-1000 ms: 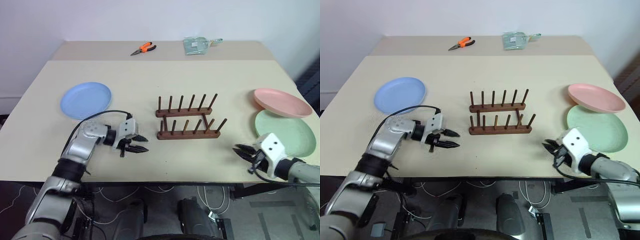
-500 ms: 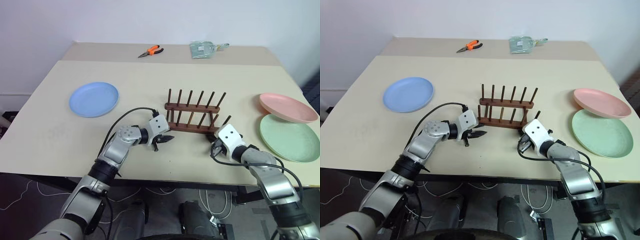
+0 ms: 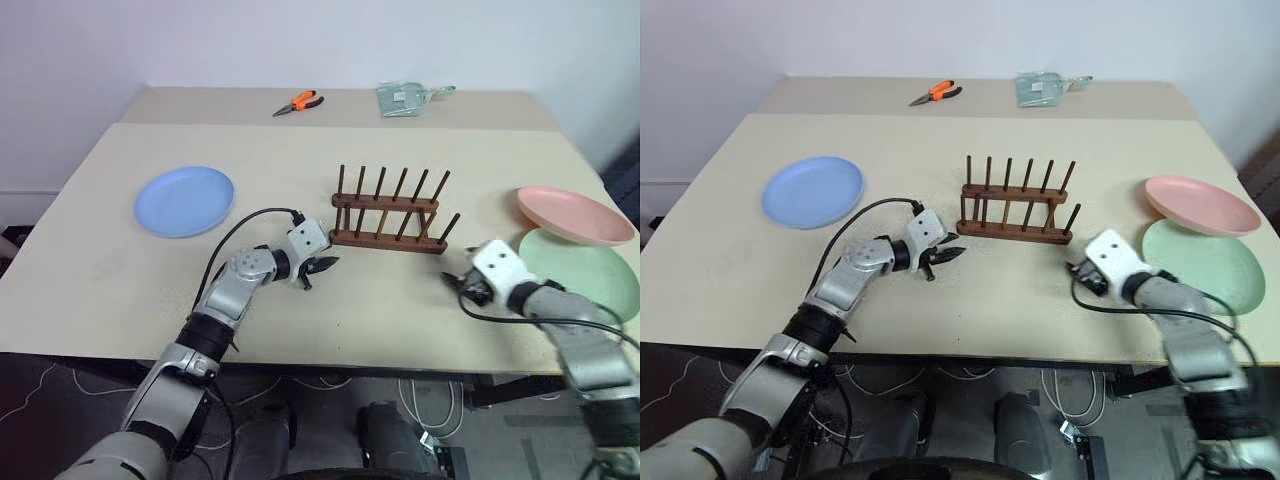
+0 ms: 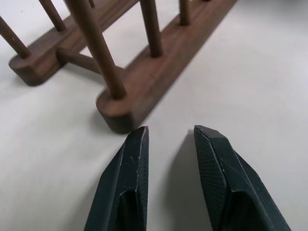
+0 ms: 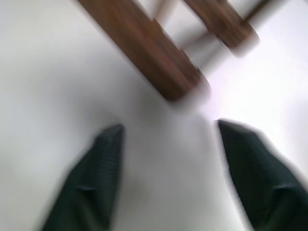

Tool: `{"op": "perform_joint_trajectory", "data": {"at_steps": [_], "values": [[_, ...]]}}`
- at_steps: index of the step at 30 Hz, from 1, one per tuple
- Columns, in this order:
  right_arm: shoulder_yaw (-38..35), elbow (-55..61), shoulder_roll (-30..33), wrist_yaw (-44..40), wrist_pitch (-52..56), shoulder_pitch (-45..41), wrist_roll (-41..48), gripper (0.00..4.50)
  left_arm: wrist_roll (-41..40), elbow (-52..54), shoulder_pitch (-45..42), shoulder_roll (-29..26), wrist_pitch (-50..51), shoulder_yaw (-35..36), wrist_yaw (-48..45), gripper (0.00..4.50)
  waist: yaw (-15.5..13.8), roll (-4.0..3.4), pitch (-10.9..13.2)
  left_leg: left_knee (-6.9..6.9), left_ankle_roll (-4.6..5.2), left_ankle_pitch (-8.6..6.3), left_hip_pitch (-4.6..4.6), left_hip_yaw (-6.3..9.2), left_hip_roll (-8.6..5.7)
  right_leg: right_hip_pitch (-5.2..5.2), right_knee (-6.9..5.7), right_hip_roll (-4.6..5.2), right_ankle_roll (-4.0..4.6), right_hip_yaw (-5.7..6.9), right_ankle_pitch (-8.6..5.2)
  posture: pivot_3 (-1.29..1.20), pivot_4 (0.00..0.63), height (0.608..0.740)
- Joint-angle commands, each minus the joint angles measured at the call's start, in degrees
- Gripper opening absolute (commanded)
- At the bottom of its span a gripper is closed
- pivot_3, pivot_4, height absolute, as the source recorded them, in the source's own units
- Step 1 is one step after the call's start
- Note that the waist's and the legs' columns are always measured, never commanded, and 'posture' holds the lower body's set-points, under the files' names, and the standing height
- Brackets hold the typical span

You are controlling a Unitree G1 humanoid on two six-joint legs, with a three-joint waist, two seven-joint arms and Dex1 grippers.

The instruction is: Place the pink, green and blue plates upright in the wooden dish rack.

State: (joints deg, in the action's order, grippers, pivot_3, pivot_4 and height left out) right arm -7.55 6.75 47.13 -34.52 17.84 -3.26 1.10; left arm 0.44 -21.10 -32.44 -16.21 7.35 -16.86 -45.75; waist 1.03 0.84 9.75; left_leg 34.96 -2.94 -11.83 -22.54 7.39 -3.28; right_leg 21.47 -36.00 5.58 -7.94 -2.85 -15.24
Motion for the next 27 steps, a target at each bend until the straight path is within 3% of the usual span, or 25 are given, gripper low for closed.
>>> {"op": "perform_joint_trajectory", "data": {"at_steps": [1,8,16,19,24,27], "values": [[-4.9,2.2,5.7,0.3,-1.5,-2.0,-2.9,3.26,-3.6,5.2,1.9,0.2,0.3,0.1,-4.6,1.49,0.0,-0.03,0.0,0.01,0.00,-0.01,0.00,-0.02,0.01,0.00,0.00,0.00,0.05,0.00,-0.03,0.00,0.150,0.740],[1.9,-14.5,15.1,5.5,-9.9,-9.7,-16.6,3.26,-10.6,14.3,1.2,1.5,3.8,2.3,-9.0,1.49,-0.3,0.01,0.2,0.07,-0.01,-0.01,-0.20,-0.07,0.02,0.07,0.13,0.04,0.37,0.02,-0.20,0.00,0.150,0.740],[11.4,-41.3,13.3,11.0,-19.9,-21.6,-24.0,3.26,-13.0,21.0,2.2,0.3,6.3,2.7,-9.6,1.49,0.0,-0.11,0.2,0.06,0.02,0.00,-0.46,-0.10,-0.01,0.25,0.29,0.04,0.36,0.01,-0.17,0.00,0.150,0.740],[12.6,-45.3,12.9,12.2,-21.1,-24.2,-25.1,2.42,-12.9,21.9,3.2,-0.7,6.6,2.9,-9.0,1.49,0.1,-0.21,0.2,0.07,0.03,0.00,-0.56,-0.14,-0.01,0.41,0.18,0.03,0.34,-0.02,-0.15,0.00,0.150,0.740],[12.0,-41.1,14.2,14.0,-22.2,-23.9,-26.0,0.05,-13.3,22.7,4.0,-1.7,6.6,4.1,-7.8,1.49,0.0,-0.30,0.3,0.13,0.03,0.01,-0.75,-0.21,-0.01,0.76,-0.04,0.02,0.21,-0.10,-0.09,0.00,0.150,0.740],[10.2,-35.2,15.1,15.3,-22.1,-23.0,-26.3,0.05,-13.2,22.0,3.8,-2.1,6.1,5.4,-6.4,1.49,0.1,-0.32,0.3,0.14,0.03,0.01,-0.78,-0.26,-0.01,0.84,-0.08,0.02,0.19,-0.15,-0.08,0.00,0.150,0.740]]}}
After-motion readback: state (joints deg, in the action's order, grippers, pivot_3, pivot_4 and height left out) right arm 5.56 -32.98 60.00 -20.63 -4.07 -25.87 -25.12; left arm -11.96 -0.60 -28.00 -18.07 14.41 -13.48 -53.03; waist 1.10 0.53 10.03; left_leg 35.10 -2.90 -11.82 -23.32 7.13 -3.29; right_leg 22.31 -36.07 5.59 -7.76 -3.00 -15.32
